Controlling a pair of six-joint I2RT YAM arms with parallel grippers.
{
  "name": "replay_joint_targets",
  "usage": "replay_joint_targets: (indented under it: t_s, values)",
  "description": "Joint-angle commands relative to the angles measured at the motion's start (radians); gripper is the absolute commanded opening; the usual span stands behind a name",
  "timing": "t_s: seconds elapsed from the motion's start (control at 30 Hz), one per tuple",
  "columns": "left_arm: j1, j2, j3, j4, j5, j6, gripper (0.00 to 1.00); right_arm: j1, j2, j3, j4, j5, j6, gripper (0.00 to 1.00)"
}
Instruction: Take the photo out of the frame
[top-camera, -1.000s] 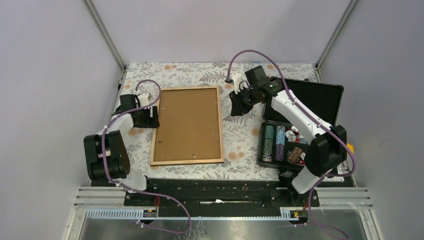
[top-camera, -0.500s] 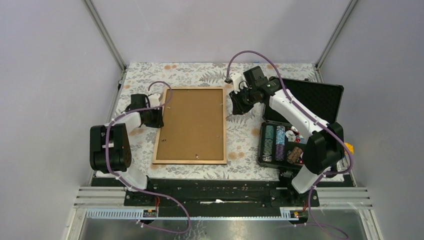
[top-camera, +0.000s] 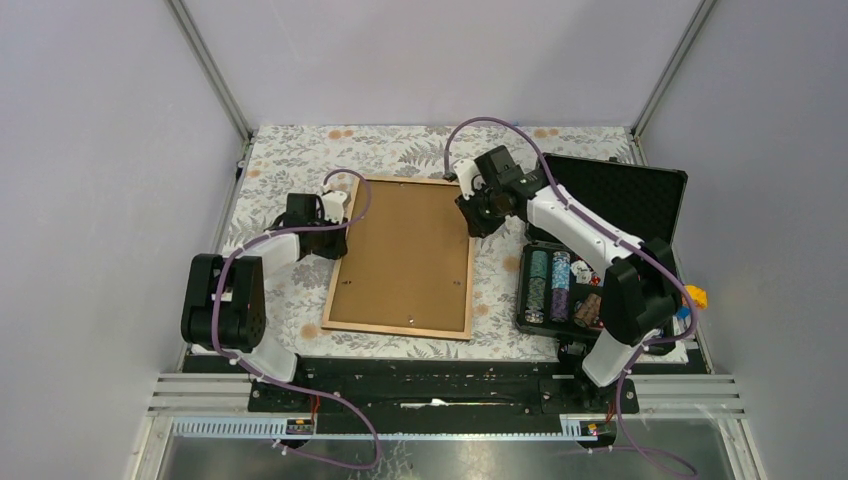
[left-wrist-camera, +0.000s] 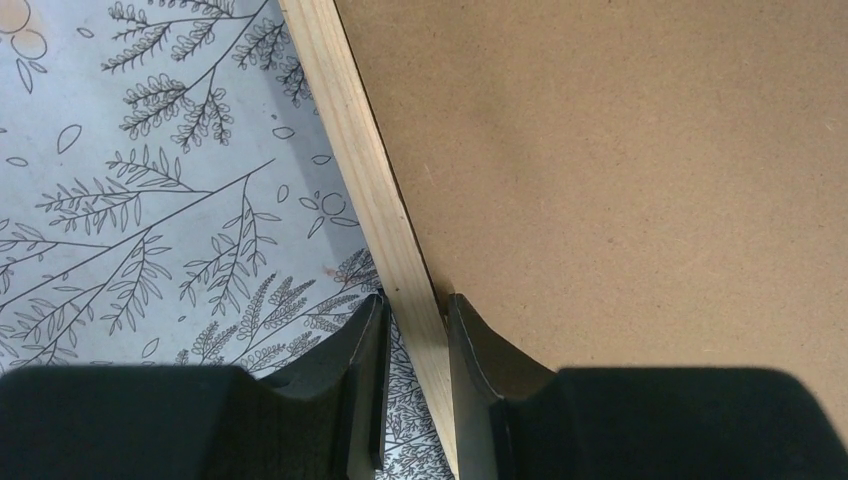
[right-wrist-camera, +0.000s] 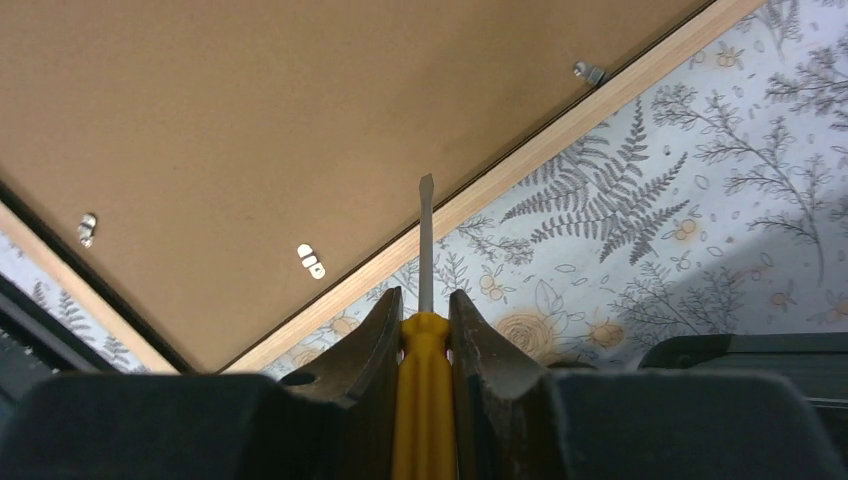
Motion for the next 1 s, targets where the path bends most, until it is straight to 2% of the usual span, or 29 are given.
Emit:
replay_joint_targets:
  t_s: [0.0, 0.3, 0.97]
  values:
    - [-0.025, 0.01, -0.04, -0.028, 0.011, 0.043, 0.16, 0.019, 0.015, 0.025, 0.051, 0.127, -0.015, 0.0]
    - [-0.026, 0.0, -0.074, 0.003, 0.019, 0.06, 0.14, 0.02, 0.105, 0.076, 0.08, 0.264, -0.027, 0.0]
    - [-0.026, 0.003, -0.079, 0.012, 0.028, 0.067, 0.14, 0.017, 0.205, 0.135, 0.14, 0.331, -0.054, 0.0]
